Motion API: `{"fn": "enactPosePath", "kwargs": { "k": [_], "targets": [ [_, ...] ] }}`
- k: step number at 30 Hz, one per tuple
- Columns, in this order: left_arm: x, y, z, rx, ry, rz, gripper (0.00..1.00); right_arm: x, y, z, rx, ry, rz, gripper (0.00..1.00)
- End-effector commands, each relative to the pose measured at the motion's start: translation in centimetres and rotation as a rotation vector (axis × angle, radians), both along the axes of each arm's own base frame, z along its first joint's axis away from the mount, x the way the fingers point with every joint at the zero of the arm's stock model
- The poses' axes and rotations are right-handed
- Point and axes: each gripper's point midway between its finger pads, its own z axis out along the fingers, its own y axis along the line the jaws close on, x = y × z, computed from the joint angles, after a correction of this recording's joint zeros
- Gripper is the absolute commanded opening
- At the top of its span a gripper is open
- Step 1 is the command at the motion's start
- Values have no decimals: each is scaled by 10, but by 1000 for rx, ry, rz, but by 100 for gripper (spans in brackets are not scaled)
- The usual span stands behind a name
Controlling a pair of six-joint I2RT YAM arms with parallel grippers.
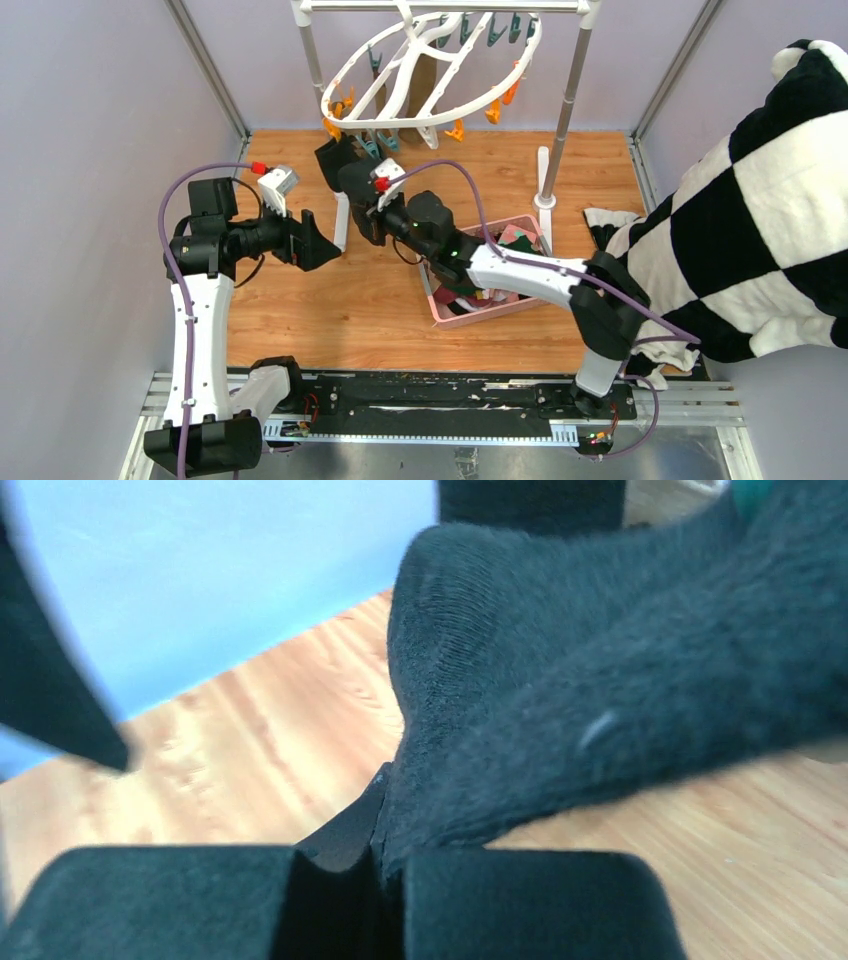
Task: Remove the socks clipped to the hanger
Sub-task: Remove the sock from the hanger.
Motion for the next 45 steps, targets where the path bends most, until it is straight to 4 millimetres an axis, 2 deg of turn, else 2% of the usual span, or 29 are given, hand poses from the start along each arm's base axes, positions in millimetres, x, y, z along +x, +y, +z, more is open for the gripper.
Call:
{"fn": "enactPosePath", "kwargs": {
  "k": [1, 4, 10, 13, 16, 22, 29, 36, 41, 43, 45],
  "targets": [
    [-7, -8, 9, -32, -41, -61, 100, -58, -7, 34, 114, 84, 234, 0],
    [-8, -10, 9, -42, -46, -79, 99, -89, -19, 47, 153, 116, 341, 0],
    [-16, -22, 19, -108, -61, -154, 100, -145, -42, 55, 202, 214, 534, 0],
    [-20, -31, 22, -133, -49, -196, 100, -164, -56, 56, 233, 244, 576, 0],
    [-27, -45, 29, -168, -33, -258, 99, -174, -68, 55, 261, 262, 588, 0],
    [-44, -70, 54, -213, -50, -396, 100, -184, -70, 63, 276, 269, 634, 0],
    [-34, -79, 77, -253, -36, -442, 98, -189, -66, 76, 321, 269, 683, 0],
    [-32, -94, 71, -261, 22, -500, 86, -191, -61, 78, 329, 287, 711, 1],
    [-30, -96, 68, -258, 30, -508, 74, -192, -55, 75, 313, 304, 728, 8],
    [-29, -95, 67, -249, 28, -504, 65, -192, -53, 74, 307, 313, 734, 14],
    [-25, -94, 64, -232, 23, -492, 50, -192, -52, 72, 299, 323, 726, 22]
  ]
}}
